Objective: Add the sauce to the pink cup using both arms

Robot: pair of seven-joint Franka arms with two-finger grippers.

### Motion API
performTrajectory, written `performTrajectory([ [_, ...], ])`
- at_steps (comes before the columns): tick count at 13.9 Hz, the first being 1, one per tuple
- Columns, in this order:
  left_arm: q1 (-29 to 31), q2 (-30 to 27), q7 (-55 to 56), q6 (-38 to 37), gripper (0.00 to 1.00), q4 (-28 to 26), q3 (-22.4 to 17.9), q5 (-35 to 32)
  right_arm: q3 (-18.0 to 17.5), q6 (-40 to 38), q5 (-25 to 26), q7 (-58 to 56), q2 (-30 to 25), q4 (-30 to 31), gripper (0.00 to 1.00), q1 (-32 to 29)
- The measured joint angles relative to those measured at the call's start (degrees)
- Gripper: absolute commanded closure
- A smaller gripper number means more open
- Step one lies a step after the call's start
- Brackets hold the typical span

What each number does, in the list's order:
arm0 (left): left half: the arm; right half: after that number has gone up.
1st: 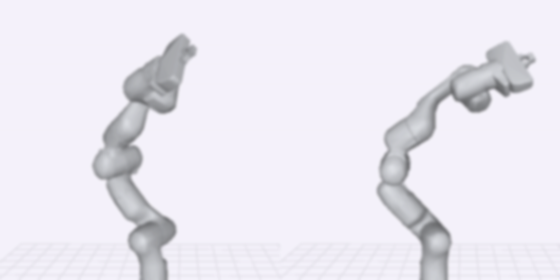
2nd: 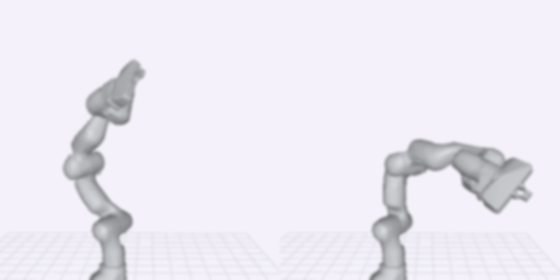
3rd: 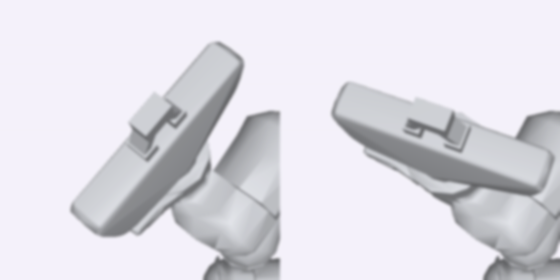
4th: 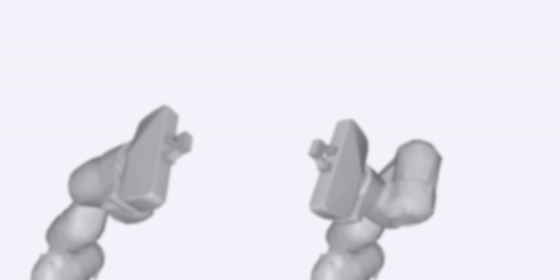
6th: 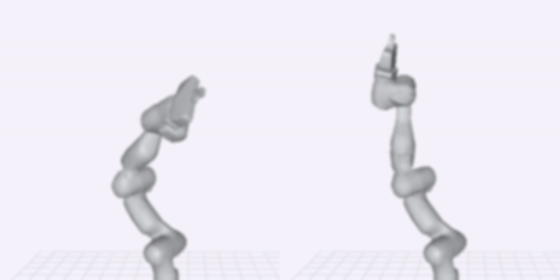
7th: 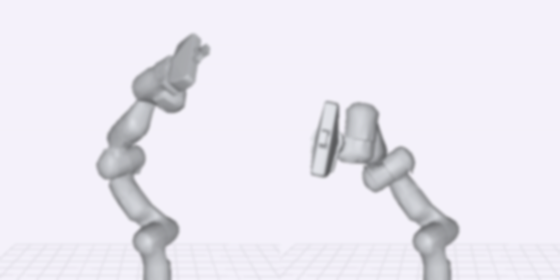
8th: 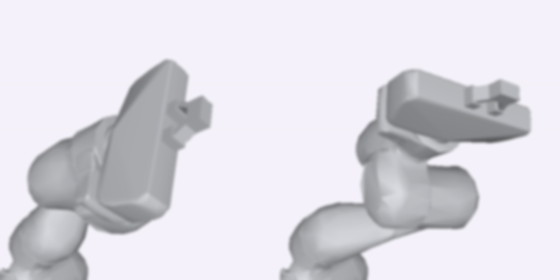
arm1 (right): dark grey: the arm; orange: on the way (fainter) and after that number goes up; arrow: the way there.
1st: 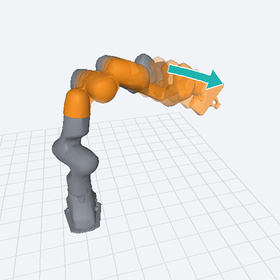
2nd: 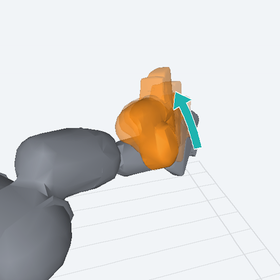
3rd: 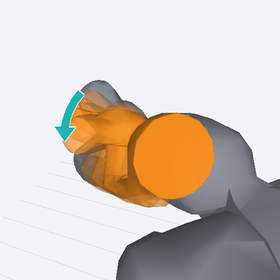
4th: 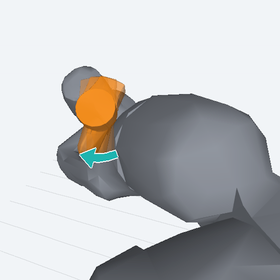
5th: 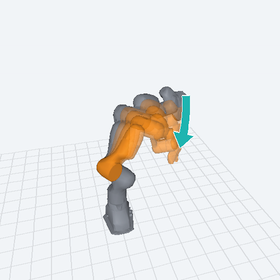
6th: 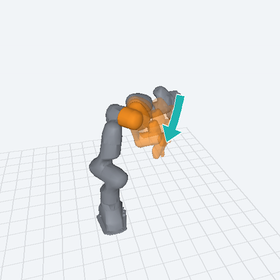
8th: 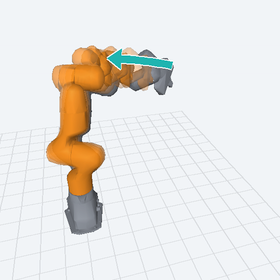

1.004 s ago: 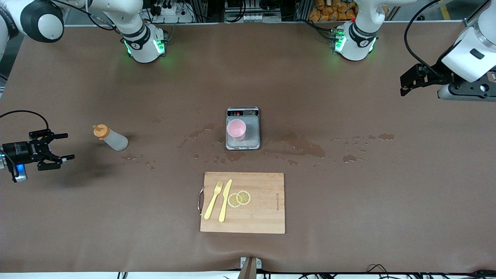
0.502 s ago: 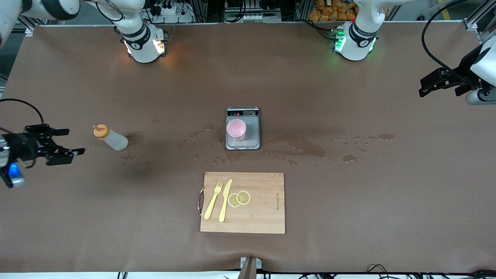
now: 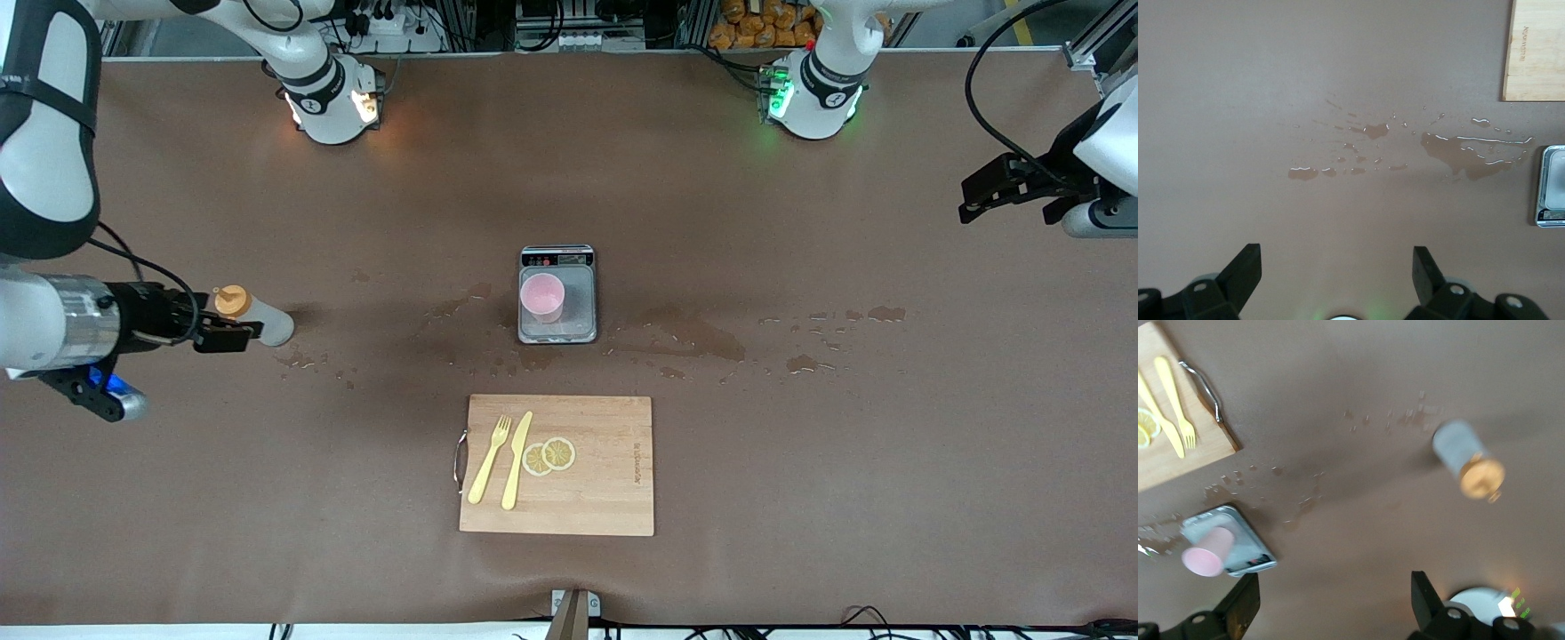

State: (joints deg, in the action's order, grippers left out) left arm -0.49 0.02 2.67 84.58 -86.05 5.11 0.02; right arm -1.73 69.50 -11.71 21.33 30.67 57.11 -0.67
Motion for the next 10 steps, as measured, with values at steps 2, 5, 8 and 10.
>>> performTrajectory([
  [2,-0.1,0.0,-0.4,0.5,0.0,0.1,0.1,0.0,0.5,0.2,1.6,-7.4,-3.3,1.7,0.0,-2.6],
  [5,-0.1,0.0,-0.4,0.8,0.0,0.1,0.1,0.0,0.2,8.4,5.2,-13.8,-13.4,14.0,0.0,-3.1],
  [8,-0.1,0.0,-0.4,0.8,0.0,0.1,0.2,0.0,-0.7,20.9,7.4,-16.0,-26.5,34.0,0.0,-0.8],
  [10,-0.1,0.0,-0.4,0.8,0.0,0.1,0.2,0.0,-1.4,25.4,10.2,-16.1,-31.8,42.5,0.0,1.0],
])
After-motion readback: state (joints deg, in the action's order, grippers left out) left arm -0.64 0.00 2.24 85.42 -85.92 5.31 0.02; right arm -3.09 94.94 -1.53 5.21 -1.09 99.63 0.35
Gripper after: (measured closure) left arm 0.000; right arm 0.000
